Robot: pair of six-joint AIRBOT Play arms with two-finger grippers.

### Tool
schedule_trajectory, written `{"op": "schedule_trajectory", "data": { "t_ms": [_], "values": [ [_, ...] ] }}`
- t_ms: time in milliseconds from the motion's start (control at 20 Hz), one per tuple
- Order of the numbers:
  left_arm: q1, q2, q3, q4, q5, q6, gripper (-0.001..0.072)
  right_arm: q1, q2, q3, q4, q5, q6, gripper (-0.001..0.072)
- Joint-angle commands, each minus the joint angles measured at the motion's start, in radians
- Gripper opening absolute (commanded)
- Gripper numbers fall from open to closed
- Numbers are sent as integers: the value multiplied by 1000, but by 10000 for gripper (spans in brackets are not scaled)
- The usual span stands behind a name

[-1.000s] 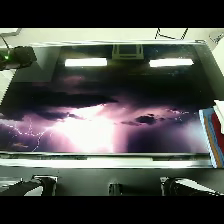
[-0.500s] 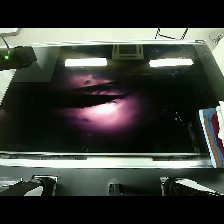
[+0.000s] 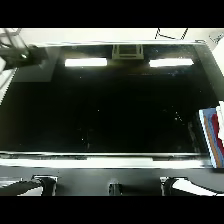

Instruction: Fold the clothes and pants, and hang the long-sleeved shirts on hangers.

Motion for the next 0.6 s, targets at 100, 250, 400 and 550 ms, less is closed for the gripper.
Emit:
{"op": "schedule_trajectory", "data": {
  "t_ms": [100,250,400,550],
  "values": [
    [-12,-155,-63,-89,-383,63,710,500,-143,-25,-56,388,48,667],
    [-45,-99,-250,-150,-285,84,709,605,-159,-171,-81,372,123,667],
    [-53,-98,-273,-149,-280,85,709,655,-161,-229,-130,319,156,667],
    [-52,-99,-274,-146,-280,85,709,661,-160,-229,-120,322,156,667]
  ]
}}
